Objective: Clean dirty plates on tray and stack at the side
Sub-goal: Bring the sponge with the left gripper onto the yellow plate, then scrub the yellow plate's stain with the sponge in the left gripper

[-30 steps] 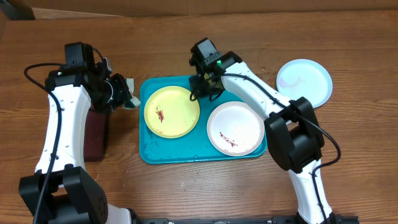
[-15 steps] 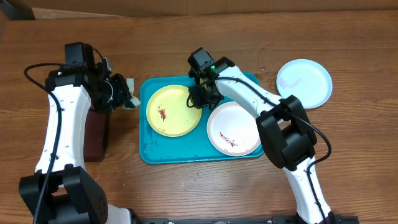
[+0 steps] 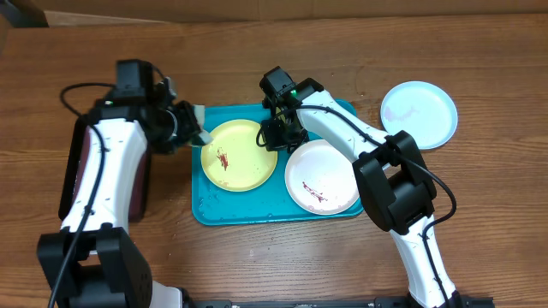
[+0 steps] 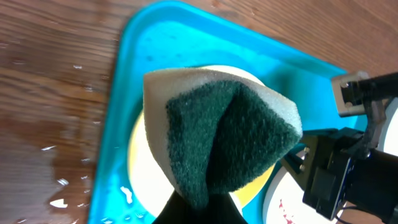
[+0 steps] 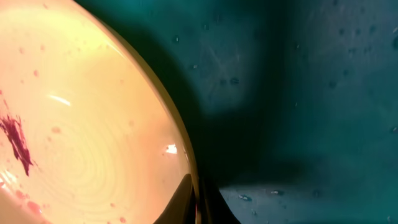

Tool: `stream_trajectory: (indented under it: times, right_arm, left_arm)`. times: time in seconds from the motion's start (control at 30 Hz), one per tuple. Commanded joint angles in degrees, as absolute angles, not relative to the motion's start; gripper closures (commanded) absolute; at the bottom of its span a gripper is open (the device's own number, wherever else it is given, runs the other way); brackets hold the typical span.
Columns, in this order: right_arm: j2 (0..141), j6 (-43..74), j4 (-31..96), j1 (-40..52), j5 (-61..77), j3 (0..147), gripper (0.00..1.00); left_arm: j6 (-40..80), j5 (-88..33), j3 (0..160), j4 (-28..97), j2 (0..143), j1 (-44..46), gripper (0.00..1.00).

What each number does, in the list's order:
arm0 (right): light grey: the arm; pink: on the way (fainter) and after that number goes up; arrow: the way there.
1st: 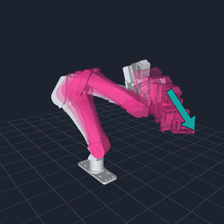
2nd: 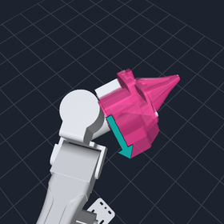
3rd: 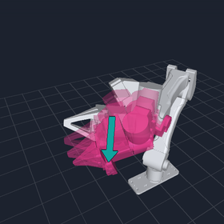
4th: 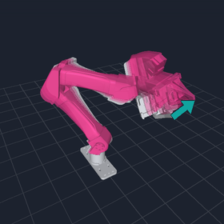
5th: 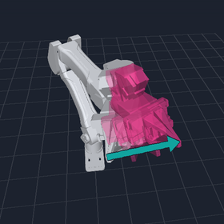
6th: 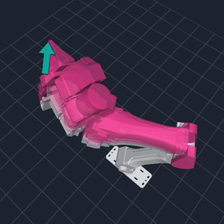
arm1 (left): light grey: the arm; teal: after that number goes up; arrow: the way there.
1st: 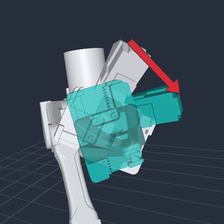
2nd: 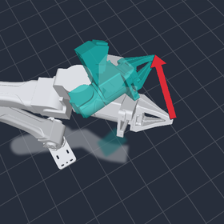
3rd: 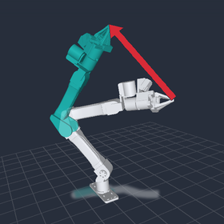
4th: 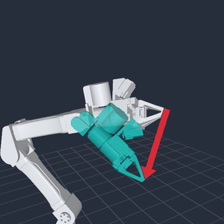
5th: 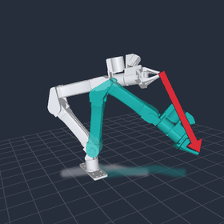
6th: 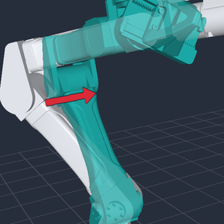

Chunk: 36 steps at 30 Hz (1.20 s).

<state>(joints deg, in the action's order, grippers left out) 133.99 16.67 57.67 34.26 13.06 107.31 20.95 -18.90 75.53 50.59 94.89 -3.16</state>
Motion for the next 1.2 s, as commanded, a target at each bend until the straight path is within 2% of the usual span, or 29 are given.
stream_trajectory:
  times: [0.0,0.23,0.43,0.63,0.87,1.17]
  right_arm:
    - [134.32,18.52,58.63,34.52,13.21,107.09,0.96]
    - [134.32,22.41,58.89,34.5,14.68,107.09,0.96]
    - [134.32,25.82,58.85,34.5,14.68,107.09,0.96]
    - [134.32,25.8,58.35,34.41,14.63,107.09,0.96]
    - [134.32,25.78,58.02,34.28,14.63,107.09,0.96]
    - [134.32,25.76,58.35,34.28,13.02,107.09,0.96]
  left_arm:
    - [24.58,-19.31,73.25,47.31,95.33,-0.25,0.96]
    - [33.82,-16.49,70.37,42.41,98.67,4.23,0.96]
    - [36.14,-16.51,70.37,40.84,104.64,5.89,0.96]
    - [35.31,-17.02,70.37,39.35,110.45,6.04,0.96]
    - [28.67,-17.96,70.37,39.7,114.72,5.91,0.96]
    - [28.27,11.66,70.72,48.88,114.96,3.7,0.96]
